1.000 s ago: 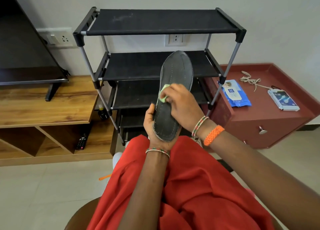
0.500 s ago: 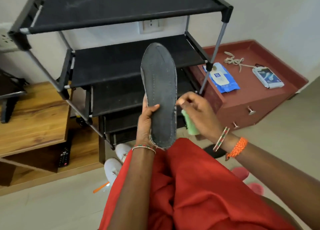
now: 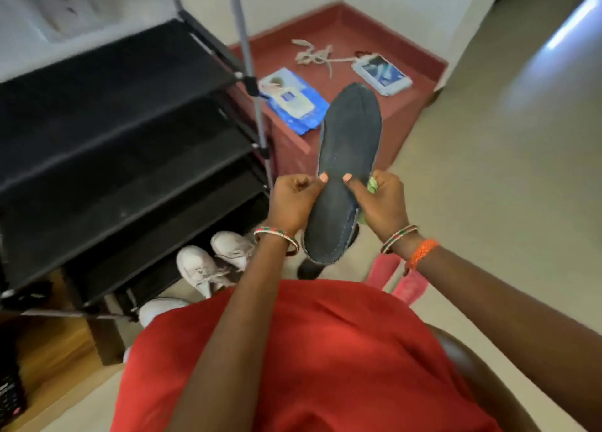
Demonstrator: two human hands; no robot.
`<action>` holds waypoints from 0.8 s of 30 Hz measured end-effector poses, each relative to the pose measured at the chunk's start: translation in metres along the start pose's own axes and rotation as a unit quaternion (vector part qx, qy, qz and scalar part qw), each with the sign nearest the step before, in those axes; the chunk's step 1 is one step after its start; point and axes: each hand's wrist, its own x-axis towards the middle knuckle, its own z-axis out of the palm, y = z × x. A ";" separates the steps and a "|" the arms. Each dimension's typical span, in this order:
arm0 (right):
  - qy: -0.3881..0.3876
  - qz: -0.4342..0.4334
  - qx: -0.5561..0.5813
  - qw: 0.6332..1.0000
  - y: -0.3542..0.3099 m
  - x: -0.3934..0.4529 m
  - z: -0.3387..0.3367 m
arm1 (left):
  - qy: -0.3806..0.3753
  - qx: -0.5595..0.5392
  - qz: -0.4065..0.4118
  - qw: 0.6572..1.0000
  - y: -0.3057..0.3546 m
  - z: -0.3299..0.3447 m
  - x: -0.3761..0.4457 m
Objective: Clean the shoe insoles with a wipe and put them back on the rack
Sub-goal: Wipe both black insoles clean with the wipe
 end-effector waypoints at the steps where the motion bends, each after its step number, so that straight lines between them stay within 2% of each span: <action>1: 0.020 0.010 -0.027 0.999 0.022 -0.001 -0.011 | -0.020 0.025 -0.019 0.999 -0.010 0.016 0.011; 5: 0.070 0.152 -0.076 0.983 0.119 -0.013 -0.047 | -0.089 0.130 -0.100 0.982 -0.068 0.067 0.034; 7: 0.041 0.245 -0.108 0.962 0.165 -0.013 -0.055 | -0.137 0.190 -0.121 0.965 -0.097 0.082 0.044; 9: -0.005 0.330 -0.133 0.935 0.204 -0.012 -0.057 | -0.182 0.254 -0.103 0.944 -0.113 0.095 0.058; 11: -0.042 0.390 -0.143 0.909 0.238 -0.011 -0.053 | -0.189 0.265 -0.108 0.939 -0.124 0.110 0.076; 13: -0.063 0.425 -0.132 0.893 0.268 -0.008 -0.041 | -0.180 0.276 -0.114 0.937 -0.141 0.116 0.093; 15: -0.062 0.451 -0.110 0.883 0.291 -0.007 -0.027 | -0.181 0.328 -0.109 0.921 -0.166 0.110 0.101; 19: -0.044 0.481 -0.078 0.872 0.338 -0.007 0.005 | -0.255 0.413 -0.127 0.865 -0.205 0.098 0.110; 24: -0.040 0.507 -0.101 0.855 0.382 -0.006 0.032 | -0.307 0.425 -0.090 0.846 -0.227 0.113 0.124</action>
